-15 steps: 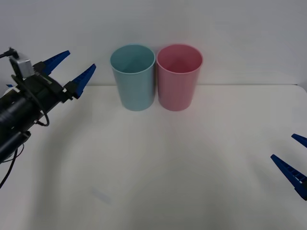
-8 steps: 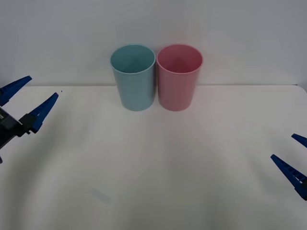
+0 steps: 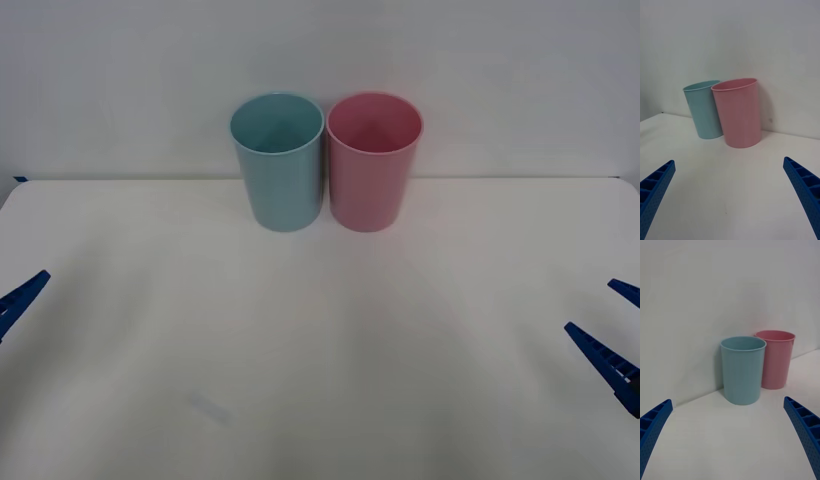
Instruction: Grasp the object on the table and drop it into the matching bin: aluminum can to the light blue bin, PET bottle to the pink bin.
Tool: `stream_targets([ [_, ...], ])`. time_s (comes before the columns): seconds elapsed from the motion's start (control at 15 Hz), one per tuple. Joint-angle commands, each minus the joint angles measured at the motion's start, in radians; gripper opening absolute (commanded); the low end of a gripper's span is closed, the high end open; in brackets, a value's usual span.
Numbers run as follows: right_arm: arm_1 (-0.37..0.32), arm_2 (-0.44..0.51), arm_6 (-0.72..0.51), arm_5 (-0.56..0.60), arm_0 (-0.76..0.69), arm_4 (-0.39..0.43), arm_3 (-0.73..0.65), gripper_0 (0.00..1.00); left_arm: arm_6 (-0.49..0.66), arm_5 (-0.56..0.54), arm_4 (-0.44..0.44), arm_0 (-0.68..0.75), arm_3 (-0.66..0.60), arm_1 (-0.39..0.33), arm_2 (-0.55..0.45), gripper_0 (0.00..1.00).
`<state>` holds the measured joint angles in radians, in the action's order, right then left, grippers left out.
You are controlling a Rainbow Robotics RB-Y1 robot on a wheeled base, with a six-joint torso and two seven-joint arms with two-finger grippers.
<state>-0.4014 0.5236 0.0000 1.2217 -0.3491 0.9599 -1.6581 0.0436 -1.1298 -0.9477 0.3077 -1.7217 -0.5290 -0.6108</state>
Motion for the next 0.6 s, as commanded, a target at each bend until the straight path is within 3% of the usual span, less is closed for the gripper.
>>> stream_targets([
  [0.07, 0.000, 0.000, 0.000, 0.000, 0.000, 0.000, 0.000, 1.00, -0.022, -0.028, 0.003, 0.060, 0.001, -0.008, -0.023, 1.00],
  [0.2, 0.000, 0.000, 0.000, 0.000, 0.000, 0.000, 0.000, 1.00, -0.068, -0.034, 0.003, 0.106, 0.001, -0.006, -0.018, 1.00],
  [0.6, 0.000, 0.000, 0.000, 0.000, 0.000, 0.000, 0.000, 1.00, -0.062, -0.033, 0.014, 0.148, 0.001, -0.008, 0.014, 1.00],
])
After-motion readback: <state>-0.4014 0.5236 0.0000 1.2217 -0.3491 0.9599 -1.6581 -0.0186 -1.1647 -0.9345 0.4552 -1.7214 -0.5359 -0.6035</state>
